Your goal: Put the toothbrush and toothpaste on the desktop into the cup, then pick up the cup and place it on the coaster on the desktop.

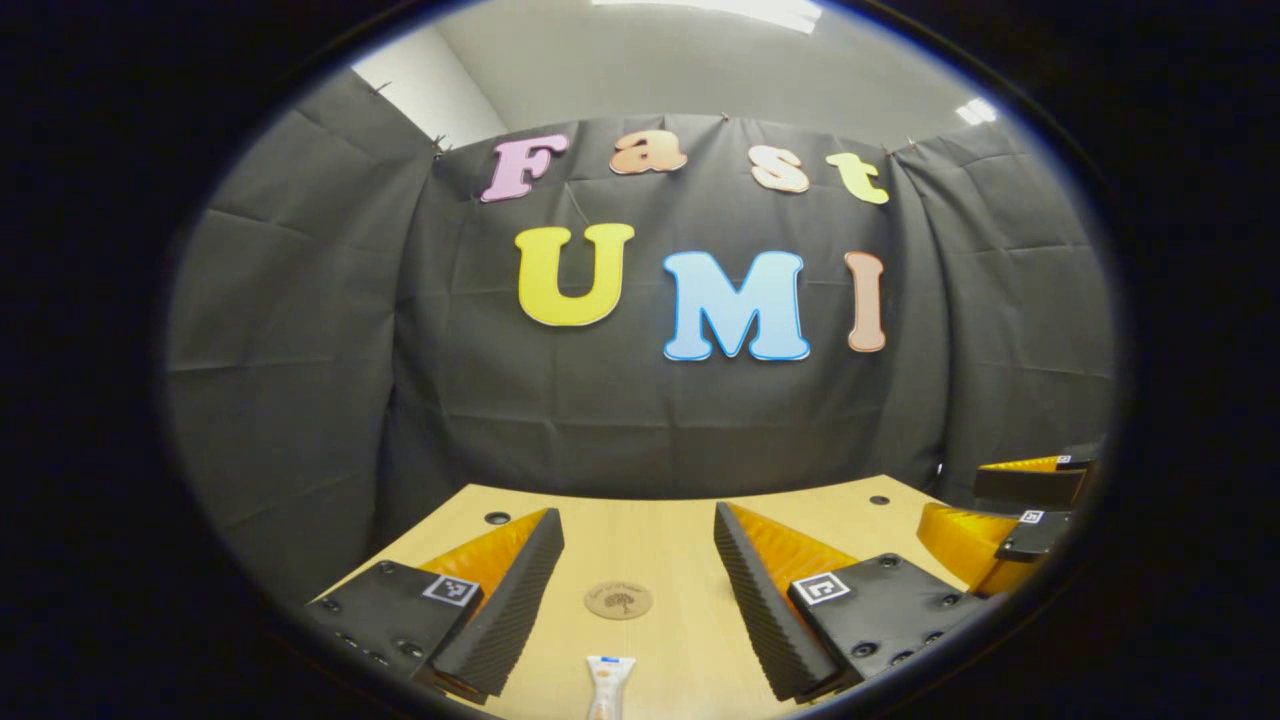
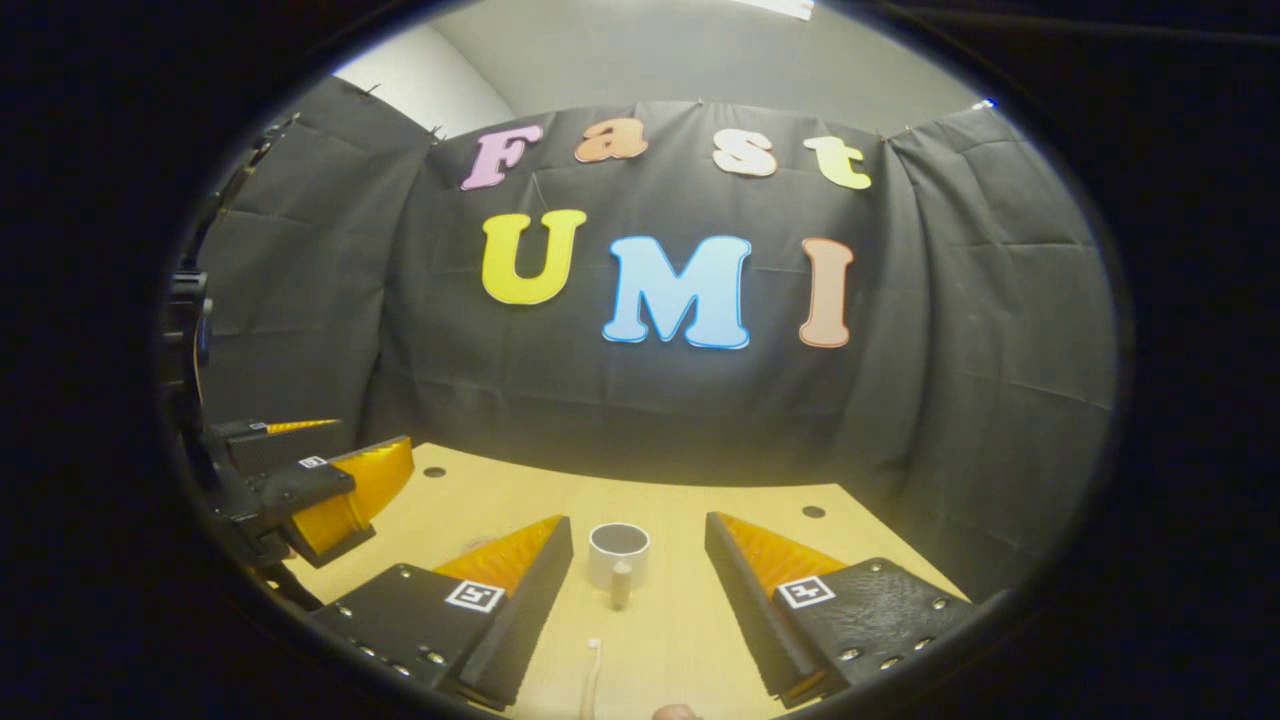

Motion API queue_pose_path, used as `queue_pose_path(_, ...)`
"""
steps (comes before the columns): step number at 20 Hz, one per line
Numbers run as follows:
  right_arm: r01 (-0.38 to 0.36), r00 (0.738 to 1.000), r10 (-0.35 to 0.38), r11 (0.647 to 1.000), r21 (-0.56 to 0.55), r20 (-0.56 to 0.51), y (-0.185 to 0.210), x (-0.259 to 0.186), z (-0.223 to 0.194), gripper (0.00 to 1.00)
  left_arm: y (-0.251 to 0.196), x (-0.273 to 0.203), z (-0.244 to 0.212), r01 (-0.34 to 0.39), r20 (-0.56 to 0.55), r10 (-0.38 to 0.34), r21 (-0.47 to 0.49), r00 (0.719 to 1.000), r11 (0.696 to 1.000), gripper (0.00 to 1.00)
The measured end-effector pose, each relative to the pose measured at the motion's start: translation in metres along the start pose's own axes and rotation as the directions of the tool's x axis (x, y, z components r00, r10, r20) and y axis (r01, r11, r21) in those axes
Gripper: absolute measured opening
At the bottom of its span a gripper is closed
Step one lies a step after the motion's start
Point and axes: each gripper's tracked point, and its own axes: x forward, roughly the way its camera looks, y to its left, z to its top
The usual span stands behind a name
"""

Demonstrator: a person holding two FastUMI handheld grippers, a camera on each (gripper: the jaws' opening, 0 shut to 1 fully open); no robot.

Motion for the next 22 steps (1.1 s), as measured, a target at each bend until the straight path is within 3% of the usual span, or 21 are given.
queue_pose_path(9, -0.011, 1.0, 0.011, 1.0, 0.004, -0.001, 0.001, 0.001, -0.001, 0.84, 0.006, 0.0, -0.004, -0.036, -0.014, 0.036, 0.002, 0.999, 0.999, 0.97)
queue_pose_path(12, -0.023, 0.999, 0.023, 1.0, 0.016, -0.049, 0.001, 0.001, -0.011, 0.84, 0.005, 0.001, -0.01, -0.026, -0.04, 0.026, -0.007, 0.999, 1.0, 0.97)
queue_pose_path(17, -0.039, 0.984, 0.042, 0.999, 0.019, -0.172, 0.007, 0.019, -0.04, 0.84, 0.005, -0.005, -0.04, -0.026, -0.163, 0.021, -0.027, 0.986, 0.999, 0.97)
queue_pose_path(22, -0.045, 0.954, 0.061, 0.997, 0.064, -0.293, 0.009, 0.025, -0.074, 0.84, 0.003, -0.014, -0.07, -0.018, -0.314, 0.002, -0.049, 0.949, 0.999, 0.98)
